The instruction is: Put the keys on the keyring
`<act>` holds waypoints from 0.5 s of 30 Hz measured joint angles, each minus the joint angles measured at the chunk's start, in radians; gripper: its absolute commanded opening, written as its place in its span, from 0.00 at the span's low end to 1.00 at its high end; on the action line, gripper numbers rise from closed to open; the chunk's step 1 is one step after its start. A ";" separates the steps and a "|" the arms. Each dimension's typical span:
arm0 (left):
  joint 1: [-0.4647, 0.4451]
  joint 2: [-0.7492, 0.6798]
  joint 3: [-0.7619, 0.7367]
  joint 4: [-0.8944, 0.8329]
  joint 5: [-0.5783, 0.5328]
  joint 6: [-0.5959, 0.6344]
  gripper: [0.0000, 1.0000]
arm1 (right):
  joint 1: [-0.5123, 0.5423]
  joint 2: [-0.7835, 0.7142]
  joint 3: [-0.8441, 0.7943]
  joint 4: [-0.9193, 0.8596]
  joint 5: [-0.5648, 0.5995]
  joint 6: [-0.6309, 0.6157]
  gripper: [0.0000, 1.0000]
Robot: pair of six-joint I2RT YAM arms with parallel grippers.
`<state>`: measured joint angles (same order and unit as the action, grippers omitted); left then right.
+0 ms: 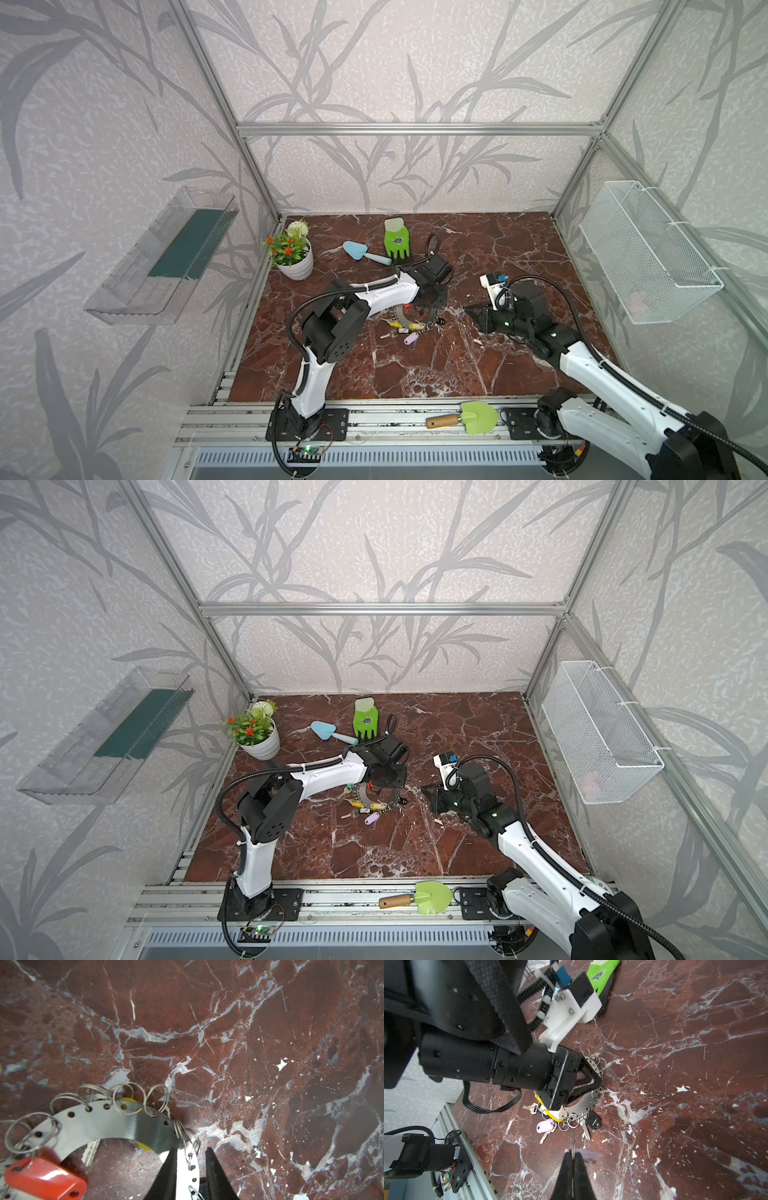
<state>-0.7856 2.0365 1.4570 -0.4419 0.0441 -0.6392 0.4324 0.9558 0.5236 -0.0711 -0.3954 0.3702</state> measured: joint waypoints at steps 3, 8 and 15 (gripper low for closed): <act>0.013 0.000 0.000 0.001 -0.013 0.001 0.26 | 0.000 0.000 0.000 0.000 -0.003 0.000 0.00; 0.056 0.000 0.001 -0.003 -0.018 0.039 0.28 | 0.000 0.000 0.000 0.000 -0.006 0.000 0.00; 0.103 0.002 0.032 -0.013 0.032 0.081 0.28 | 0.000 0.009 0.000 0.000 -0.006 0.000 0.00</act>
<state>-0.6823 2.0388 1.4887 -0.4553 0.0757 -0.5579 0.4324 0.9649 0.5236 -0.0711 -0.4019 0.3702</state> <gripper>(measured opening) 0.283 0.050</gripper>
